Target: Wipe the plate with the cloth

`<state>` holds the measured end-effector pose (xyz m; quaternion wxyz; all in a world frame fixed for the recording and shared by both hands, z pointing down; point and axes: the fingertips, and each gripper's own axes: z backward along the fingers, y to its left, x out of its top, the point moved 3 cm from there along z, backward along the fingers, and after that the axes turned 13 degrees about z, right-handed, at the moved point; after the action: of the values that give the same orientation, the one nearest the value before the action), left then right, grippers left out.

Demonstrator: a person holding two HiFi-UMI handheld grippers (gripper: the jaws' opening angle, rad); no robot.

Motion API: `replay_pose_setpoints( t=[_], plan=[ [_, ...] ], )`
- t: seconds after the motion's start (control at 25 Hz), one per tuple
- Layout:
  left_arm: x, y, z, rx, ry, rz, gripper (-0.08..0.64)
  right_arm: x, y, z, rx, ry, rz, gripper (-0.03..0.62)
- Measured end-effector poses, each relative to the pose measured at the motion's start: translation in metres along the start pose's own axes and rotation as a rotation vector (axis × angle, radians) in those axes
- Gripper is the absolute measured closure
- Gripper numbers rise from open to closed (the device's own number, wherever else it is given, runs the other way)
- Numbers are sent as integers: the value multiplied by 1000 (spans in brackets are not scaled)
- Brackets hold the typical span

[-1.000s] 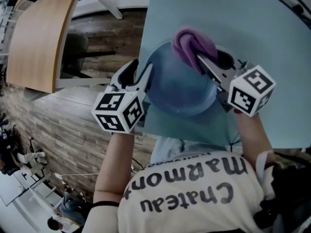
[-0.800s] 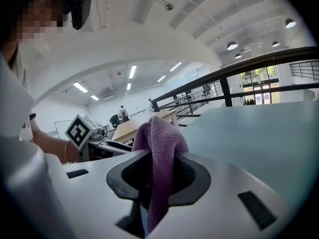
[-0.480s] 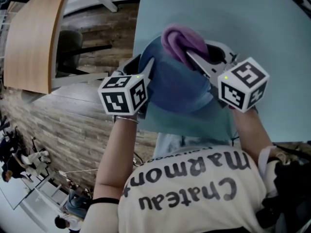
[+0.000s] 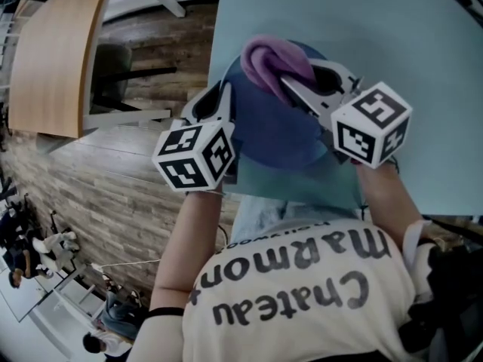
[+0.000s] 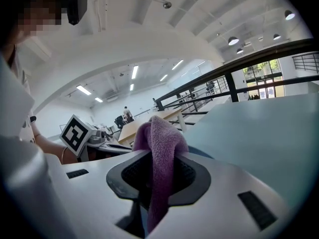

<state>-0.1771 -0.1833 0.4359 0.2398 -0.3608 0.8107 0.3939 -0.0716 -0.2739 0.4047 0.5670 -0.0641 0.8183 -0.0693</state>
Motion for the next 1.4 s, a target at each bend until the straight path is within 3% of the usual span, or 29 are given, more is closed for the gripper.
replay_pose_setpoints(
  t=[0.32,0.56,0.76,1.08,1.4],
  plan=[
    [-4,-8,34,-49,-68,-30,538,9,49,-7,-10,-1,60,492],
    [-8,-11,56,-101,-61,-117,538,9,73,-4,-137,38,110,491],
    [-5,-17,75,-161,-39,-191,537,11,80,-4,-236,45,76,486],
    [12,-44,97,-229,-76,-320,528,23,72,23,-372,27,69,479],
    [9,-52,107,-261,-84,-352,526,4,58,43,-471,66,24,479]
  ],
)
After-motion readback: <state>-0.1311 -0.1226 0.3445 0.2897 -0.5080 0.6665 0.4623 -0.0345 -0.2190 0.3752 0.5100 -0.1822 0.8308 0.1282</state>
